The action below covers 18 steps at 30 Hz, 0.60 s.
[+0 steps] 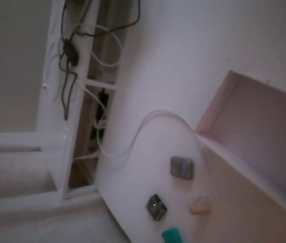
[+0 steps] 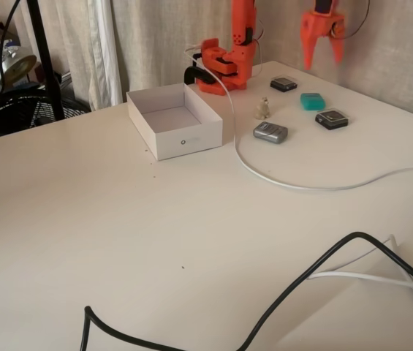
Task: Grasp the green cube and put it in the bin.
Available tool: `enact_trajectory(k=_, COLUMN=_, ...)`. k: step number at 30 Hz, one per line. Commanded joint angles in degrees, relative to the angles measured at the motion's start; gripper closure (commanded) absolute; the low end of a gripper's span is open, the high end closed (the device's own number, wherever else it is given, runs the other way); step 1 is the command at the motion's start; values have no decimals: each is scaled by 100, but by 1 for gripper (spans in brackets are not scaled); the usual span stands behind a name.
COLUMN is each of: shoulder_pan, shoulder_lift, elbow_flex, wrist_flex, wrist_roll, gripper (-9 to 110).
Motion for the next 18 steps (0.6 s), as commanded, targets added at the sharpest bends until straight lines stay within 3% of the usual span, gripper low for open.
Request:
enact_trajectory(k=1, shoulder_pan=149, shoulder_lift=-9, elbow_flex=334, wrist_flex=-334, wrist_roll=18, gripper=69)
enact_trajectory(k=18, shoulder_pan=360, shoulder_lift=-132, elbow_flex=1600, wrist_flex=-1477, wrist_roll=35, gripper=69)
